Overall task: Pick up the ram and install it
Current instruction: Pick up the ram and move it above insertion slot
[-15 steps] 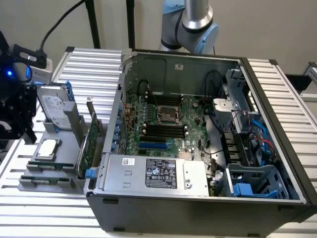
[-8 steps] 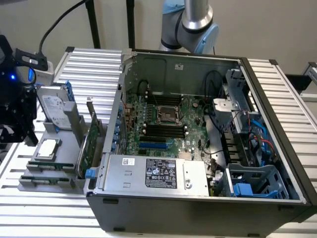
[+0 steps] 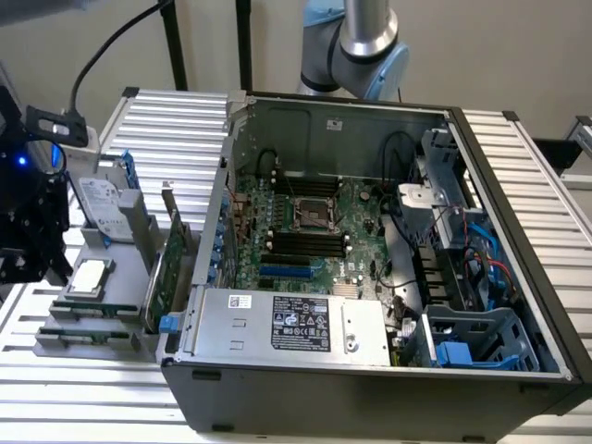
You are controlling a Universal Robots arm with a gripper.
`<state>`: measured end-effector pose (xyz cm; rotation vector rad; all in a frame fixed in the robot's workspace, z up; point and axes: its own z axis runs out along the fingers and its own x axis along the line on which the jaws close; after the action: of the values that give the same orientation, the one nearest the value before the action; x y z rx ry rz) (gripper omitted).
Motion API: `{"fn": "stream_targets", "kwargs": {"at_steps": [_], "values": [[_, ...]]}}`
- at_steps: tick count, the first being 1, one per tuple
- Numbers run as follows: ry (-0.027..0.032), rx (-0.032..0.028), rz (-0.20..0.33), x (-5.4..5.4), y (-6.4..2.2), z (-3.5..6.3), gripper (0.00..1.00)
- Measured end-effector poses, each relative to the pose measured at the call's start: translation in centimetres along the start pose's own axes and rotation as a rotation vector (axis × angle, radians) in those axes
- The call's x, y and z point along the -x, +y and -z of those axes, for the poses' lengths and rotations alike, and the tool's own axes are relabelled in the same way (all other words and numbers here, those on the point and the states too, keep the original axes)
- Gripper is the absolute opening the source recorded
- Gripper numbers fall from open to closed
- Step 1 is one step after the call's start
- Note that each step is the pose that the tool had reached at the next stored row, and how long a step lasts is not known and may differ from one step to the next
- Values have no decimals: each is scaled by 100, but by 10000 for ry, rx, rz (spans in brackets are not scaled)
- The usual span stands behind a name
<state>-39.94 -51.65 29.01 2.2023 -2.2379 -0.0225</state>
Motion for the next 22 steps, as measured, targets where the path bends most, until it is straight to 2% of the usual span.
{"fn": "stream_targets", "kwargs": {"at_steps": [2, 4, 12, 22], "values": [[-49, 2, 5, -20, -10, -20, 100], [-71, 1, 17, -35, -21, -47, 100], [-68, 44, 86, -66, -38, -189, 100], [-68, 46, 137, -90, -54, -371, 100]]}}
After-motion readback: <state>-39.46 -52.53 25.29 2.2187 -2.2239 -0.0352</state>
